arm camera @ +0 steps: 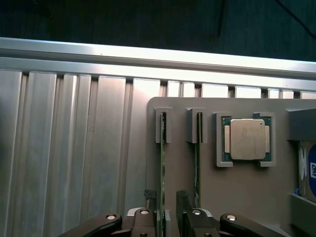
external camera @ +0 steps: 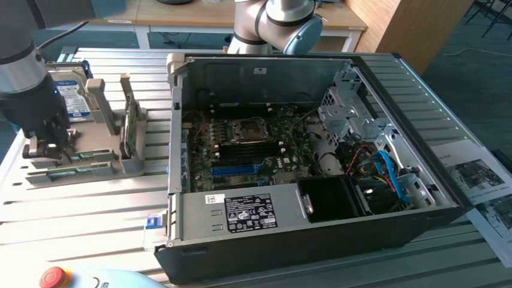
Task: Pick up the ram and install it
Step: 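Pick up the ram and move it above insertion slot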
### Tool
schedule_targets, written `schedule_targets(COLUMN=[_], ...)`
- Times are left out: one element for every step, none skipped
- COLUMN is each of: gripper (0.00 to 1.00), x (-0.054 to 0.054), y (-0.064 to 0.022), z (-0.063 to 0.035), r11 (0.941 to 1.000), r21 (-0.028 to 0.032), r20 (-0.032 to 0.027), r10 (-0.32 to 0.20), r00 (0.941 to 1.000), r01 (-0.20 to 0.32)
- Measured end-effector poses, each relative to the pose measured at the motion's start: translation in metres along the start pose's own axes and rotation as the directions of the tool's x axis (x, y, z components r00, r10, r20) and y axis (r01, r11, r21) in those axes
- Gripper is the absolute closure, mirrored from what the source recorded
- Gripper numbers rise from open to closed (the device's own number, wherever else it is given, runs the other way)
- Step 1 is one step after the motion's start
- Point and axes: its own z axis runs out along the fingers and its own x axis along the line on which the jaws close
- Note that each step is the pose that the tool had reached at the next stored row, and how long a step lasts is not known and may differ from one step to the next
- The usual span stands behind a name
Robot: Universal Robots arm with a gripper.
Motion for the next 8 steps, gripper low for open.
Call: schedule_targets(gripper=[0.70, 0.70, 0.70, 0.70, 0.70, 0.70, 0.70, 0.70], x=[0.000, 0.000, 0.000, 0.000, 0.000, 0.000, 0.000, 0.000], y=[-0.0001, -0.0002, -0.0002, -0.0003, -0.0004, -0.0004, -0.0005, -0.0005], z=[0.0014, 0.0031, 0.0047, 0.0064, 0.0081, 0.0097, 0.0110, 0.0119], r11=[1.0000, 1.0000, 1.0000, 1.0000, 1.0000, 1.0000, 1.0000, 1.0000], r21=[0.0000, 0.0001, 0.0001, 0.0001, 0.0000, 0.0000, 0.0000, 0.0000], r20=[0.0000, 0.0000, 0.0000, 0.0000, 0.0000, 0.0000, 0.0000, 0.0000], r10=[0.000, 0.000, 0.000, 0.000, 0.000, 0.000, 0.000, 0.000], r00=[1.0000, 1.0000, 1.0000, 1.0000, 1.0000, 1.0000, 1.0000, 1.0000], r01=[0.000, 0.000, 0.000, 0.000, 0.000, 0.000, 0.000, 0.000])
